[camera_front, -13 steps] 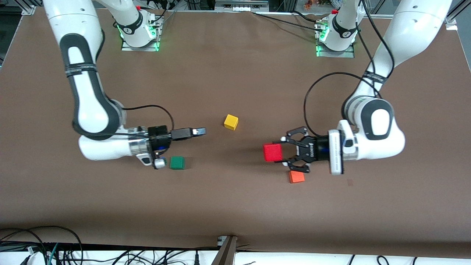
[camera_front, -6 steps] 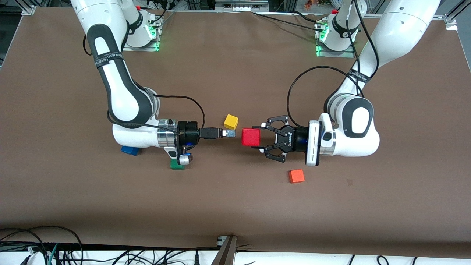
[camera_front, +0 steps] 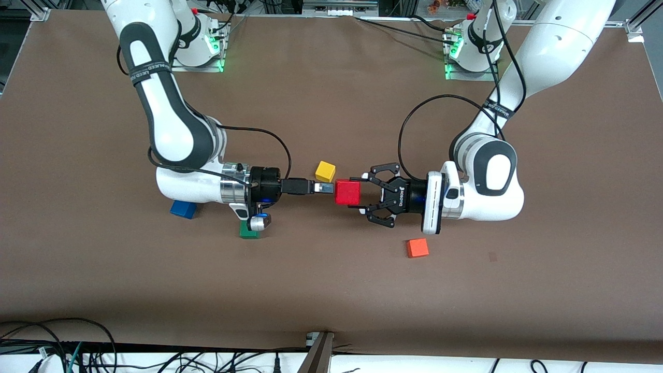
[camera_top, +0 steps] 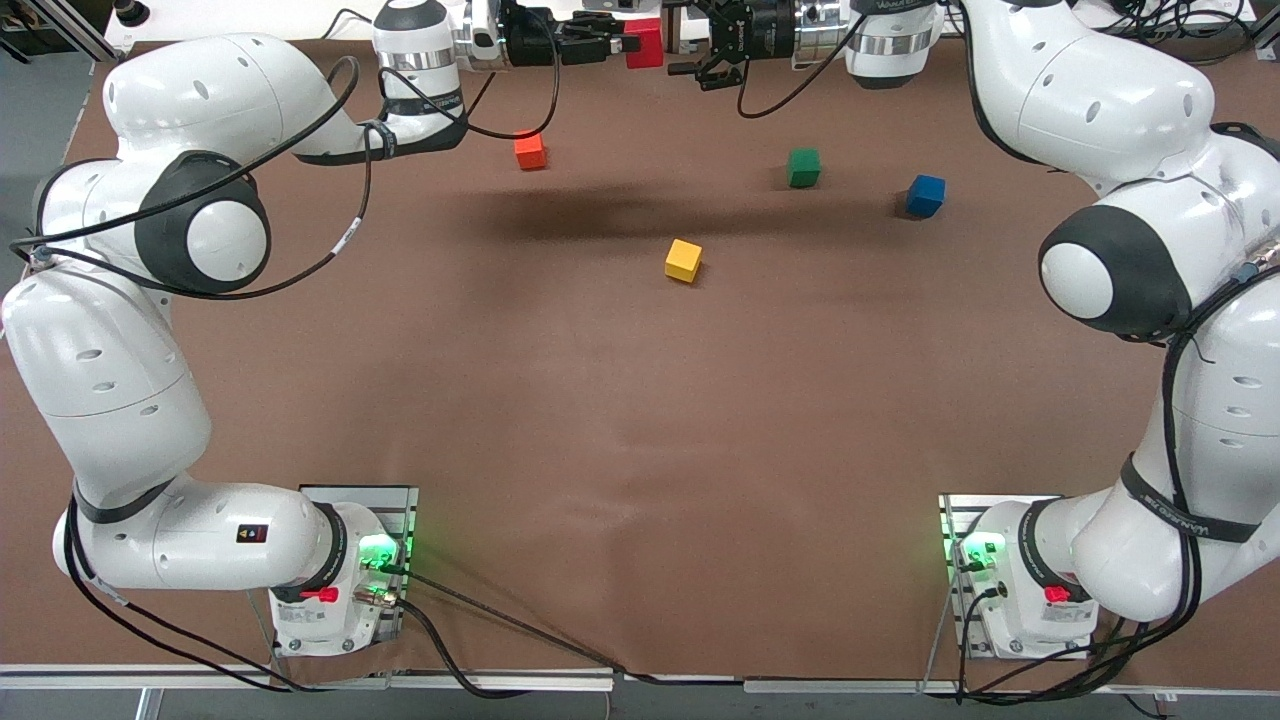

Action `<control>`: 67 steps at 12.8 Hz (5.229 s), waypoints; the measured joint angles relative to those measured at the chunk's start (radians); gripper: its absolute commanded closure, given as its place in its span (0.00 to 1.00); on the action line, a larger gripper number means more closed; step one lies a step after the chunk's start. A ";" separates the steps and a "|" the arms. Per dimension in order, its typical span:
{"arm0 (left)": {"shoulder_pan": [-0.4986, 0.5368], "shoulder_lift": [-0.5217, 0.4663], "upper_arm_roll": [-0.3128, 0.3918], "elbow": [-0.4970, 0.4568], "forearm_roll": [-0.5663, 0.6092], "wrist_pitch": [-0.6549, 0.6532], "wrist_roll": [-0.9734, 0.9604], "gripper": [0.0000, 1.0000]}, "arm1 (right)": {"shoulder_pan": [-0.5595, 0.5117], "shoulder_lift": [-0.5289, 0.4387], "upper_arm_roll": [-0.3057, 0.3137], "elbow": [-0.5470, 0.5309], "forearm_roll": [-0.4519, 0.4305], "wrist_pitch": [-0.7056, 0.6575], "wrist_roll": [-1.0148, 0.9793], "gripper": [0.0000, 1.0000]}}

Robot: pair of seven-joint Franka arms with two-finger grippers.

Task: Pass red block to right arm, stack on blue

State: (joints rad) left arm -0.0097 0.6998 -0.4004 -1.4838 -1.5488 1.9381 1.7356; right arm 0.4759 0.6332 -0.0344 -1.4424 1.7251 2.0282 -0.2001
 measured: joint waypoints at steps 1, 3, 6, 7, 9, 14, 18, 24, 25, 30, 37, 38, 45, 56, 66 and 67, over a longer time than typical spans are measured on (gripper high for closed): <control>0.000 0.002 0.000 0.000 0.000 0.000 0.000 1.00 | 0.013 0.000 0.000 0.000 0.000 0.017 0.001 0.00; 0.000 0.003 0.000 0.000 0.000 0.000 0.000 1.00 | 0.028 0.000 0.000 0.000 0.000 0.054 0.002 0.43; 0.000 0.004 0.000 0.001 0.000 -0.003 0.000 1.00 | 0.048 0.000 0.000 0.001 0.002 0.123 0.002 0.81; 0.000 0.005 0.000 0.000 0.000 -0.004 0.000 1.00 | 0.052 0.000 0.000 0.001 0.006 0.132 0.002 0.87; 0.001 0.008 0.002 0.001 0.000 -0.006 0.009 0.72 | 0.057 0.000 0.000 0.002 0.010 0.150 0.014 0.99; 0.019 0.014 0.005 0.009 -0.001 -0.050 -0.052 0.00 | 0.080 -0.001 0.000 0.003 0.010 0.205 0.018 1.00; 0.033 0.014 0.059 0.057 0.057 -0.051 -0.164 0.00 | 0.077 -0.002 -0.049 0.005 -0.232 0.210 0.006 1.00; 0.138 -0.012 0.123 0.175 0.542 -0.059 -0.504 0.00 | 0.067 -0.002 -0.267 0.000 -1.145 0.036 0.003 1.00; 0.166 -0.016 0.133 0.178 0.623 -0.059 -0.533 0.00 | 0.066 -0.002 -0.297 -0.002 -1.258 -0.014 0.003 1.00; 0.301 -0.064 0.169 0.228 1.059 -0.077 -0.640 0.00 | 0.065 -0.003 -0.422 -0.071 -1.481 -0.126 0.001 1.00; 0.302 -0.341 0.237 0.236 1.602 -0.253 -0.910 0.00 | 0.067 -0.115 -0.449 -0.394 -1.484 0.212 0.040 1.00; 0.291 -0.364 0.223 0.235 1.664 -0.306 -0.979 0.00 | 0.069 -0.124 -0.449 -0.403 -1.484 0.216 0.056 1.00; 0.251 -0.462 0.207 0.270 1.729 -0.483 -1.292 0.00 | 0.074 -0.130 -0.449 -0.459 -1.484 0.329 0.102 1.00; 0.281 -0.568 0.218 0.188 1.590 -0.591 -1.410 0.00 | 0.078 -0.116 -0.445 -0.468 -1.484 0.363 0.144 0.00; 0.022 -0.755 0.379 -0.142 1.580 -0.383 -1.709 0.00 | 0.078 -0.226 -0.546 -0.065 -1.492 -0.269 0.119 0.00; 0.021 -0.756 0.379 -0.142 1.580 -0.376 -1.710 0.00 | 0.078 -0.229 -0.559 -0.014 -1.494 -0.343 0.098 0.00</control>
State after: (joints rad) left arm 0.0117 -0.0559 -0.0213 -1.6254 0.0308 1.5623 0.0254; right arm 0.5541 0.4039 -0.5938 -1.4563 0.2314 1.6855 -0.1020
